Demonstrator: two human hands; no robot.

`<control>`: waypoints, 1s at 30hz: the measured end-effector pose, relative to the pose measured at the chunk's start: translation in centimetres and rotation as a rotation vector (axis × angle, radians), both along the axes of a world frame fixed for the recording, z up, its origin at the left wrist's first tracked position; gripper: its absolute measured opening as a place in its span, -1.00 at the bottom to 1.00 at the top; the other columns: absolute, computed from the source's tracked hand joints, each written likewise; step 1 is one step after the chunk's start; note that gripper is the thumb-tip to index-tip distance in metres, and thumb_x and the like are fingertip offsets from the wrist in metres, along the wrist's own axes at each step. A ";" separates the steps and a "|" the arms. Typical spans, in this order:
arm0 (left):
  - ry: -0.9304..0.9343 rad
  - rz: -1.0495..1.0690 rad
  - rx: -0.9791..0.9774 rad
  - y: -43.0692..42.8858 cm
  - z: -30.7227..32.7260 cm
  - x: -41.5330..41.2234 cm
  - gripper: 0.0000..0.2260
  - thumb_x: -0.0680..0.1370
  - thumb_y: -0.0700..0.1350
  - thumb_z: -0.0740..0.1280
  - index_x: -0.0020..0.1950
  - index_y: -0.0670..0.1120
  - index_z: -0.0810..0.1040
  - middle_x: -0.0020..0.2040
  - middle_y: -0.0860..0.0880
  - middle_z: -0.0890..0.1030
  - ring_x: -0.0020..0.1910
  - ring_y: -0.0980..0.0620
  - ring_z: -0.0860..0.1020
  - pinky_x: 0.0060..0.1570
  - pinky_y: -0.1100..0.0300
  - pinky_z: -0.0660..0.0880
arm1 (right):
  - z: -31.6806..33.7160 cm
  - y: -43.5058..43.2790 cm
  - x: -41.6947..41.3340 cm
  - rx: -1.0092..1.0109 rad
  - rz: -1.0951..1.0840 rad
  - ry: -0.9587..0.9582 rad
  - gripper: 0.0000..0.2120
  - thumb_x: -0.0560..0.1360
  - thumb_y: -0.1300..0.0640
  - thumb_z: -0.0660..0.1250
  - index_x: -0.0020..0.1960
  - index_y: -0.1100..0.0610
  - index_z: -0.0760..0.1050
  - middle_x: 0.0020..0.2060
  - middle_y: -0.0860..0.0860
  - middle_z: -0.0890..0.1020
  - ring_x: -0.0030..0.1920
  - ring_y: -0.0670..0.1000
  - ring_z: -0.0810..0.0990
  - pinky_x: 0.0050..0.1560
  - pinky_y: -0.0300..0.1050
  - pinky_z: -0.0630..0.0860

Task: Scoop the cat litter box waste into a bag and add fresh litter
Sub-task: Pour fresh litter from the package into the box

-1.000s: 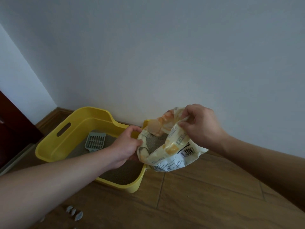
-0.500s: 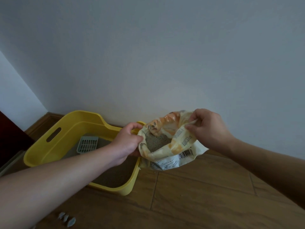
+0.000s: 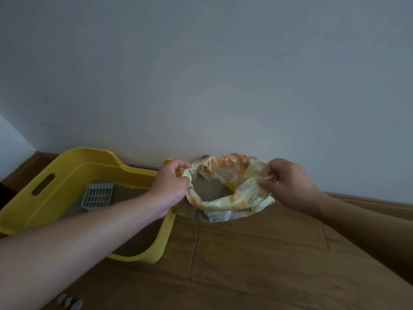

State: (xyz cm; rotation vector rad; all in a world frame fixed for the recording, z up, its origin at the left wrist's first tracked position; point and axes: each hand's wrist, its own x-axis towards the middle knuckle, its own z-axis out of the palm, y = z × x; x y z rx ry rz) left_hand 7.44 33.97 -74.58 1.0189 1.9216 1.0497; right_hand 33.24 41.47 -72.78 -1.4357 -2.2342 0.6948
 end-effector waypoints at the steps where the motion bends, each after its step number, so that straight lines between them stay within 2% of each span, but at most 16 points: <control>1: 0.015 0.006 -0.003 0.2 -0.2 0.2 -0.67 0.55 -0.32 0.26 0.13 0.10 0.55 -0.01 -0.11 0.61 -0.10 -0.16 0.65 -0.13 -0.17 0.65 | -0.4 0.1 0.4 -0.015 0.002 -0.015 -0.79 0.46 0.11 0.46 -0.27 0.02 0.46 -0.24 -0.08 0.55 -0.23 -0.10 0.49 -0.31 -0.22 0.32; 3: 0.045 0.017 -0.004 0.7 -0.6 0.7 -0.67 0.55 -0.32 0.25 0.11 0.10 0.55 -0.03 -0.10 0.60 -0.11 -0.18 0.64 -0.14 -0.17 0.65 | -1.3 0.4 1.1 -0.038 0.001 -0.048 -0.78 0.46 0.10 0.46 -0.28 0.00 0.45 -0.24 -0.09 0.54 -0.23 -0.13 0.49 -0.32 -0.23 0.31; 7: 0.094 0.006 -0.020 1.5 -1.9 1.4 -0.67 0.56 -0.34 0.23 0.11 0.08 0.54 -0.01 -0.07 0.58 -0.15 -0.07 0.60 -0.28 0.04 0.56 | -3.3 0.9 1.7 -0.089 0.020 -0.080 -0.81 0.46 0.10 0.46 -0.26 0.03 0.48 -0.23 -0.10 0.54 -0.22 -0.10 0.50 -0.31 -0.25 0.32; 11: 0.128 -0.001 -0.064 2.0 -3.3 1.9 -0.67 0.56 -0.35 0.22 0.11 0.08 0.53 -0.02 -0.04 0.56 -0.15 -0.05 0.59 -0.30 0.03 0.58 | -5.4 1.4 2.1 -0.099 0.051 -0.119 -0.80 0.45 0.09 0.46 -0.27 0.00 0.46 -0.21 -0.12 0.53 -0.20 -0.17 0.49 -0.30 -0.30 0.32; 15: 0.163 -0.014 -0.106 2.6 -4.4 2.3 -0.67 0.56 -0.35 0.21 0.12 0.07 0.52 -0.08 -0.07 0.54 -0.28 -0.05 0.54 -0.45 0.12 0.43 | -7.2 2.1 2.3 -0.128 0.071 -0.124 -0.76 0.46 0.08 0.46 -0.28 -0.05 0.43 -0.17 -0.13 0.51 -0.17 -0.15 0.50 -0.27 -0.27 0.34; 19: 0.164 -0.062 -0.170 2.9 -5.6 2.6 -0.64 0.54 -0.38 0.21 0.12 0.07 0.49 -0.04 -0.08 0.53 -0.27 -0.06 0.50 -0.43 0.12 0.39 | -8.4 2.4 2.5 -0.132 0.081 -0.138 -0.78 0.45 0.06 0.46 -0.28 -0.06 0.44 -0.15 -0.12 0.52 -0.15 -0.10 0.52 -0.21 -0.20 0.41; 24: 0.170 -0.067 -0.239 2.8 -6.6 2.5 -0.62 0.53 -0.41 0.19 0.11 0.07 0.46 -0.05 -0.12 0.50 -0.30 -0.06 0.45 -0.44 0.11 0.36 | -9.4 1.9 2.4 -0.105 0.114 -0.118 -0.82 0.45 0.08 0.46 -0.25 -0.02 0.47 -0.16 -0.15 0.49 -0.17 -0.18 0.47 -0.26 -0.33 0.31; 30: 0.253 -0.103 -0.278 2.8 -6.5 2.2 -0.63 0.52 -0.41 0.18 0.11 0.06 0.44 -0.12 -0.15 0.52 -0.34 -0.07 0.42 -0.43 0.09 0.32 | -9.6 1.1 2.4 -0.107 0.115 -0.062 -0.81 0.43 0.09 0.48 -0.25 0.00 0.47 -0.16 -0.14 0.49 -0.17 -0.19 0.47 -0.26 -0.37 0.29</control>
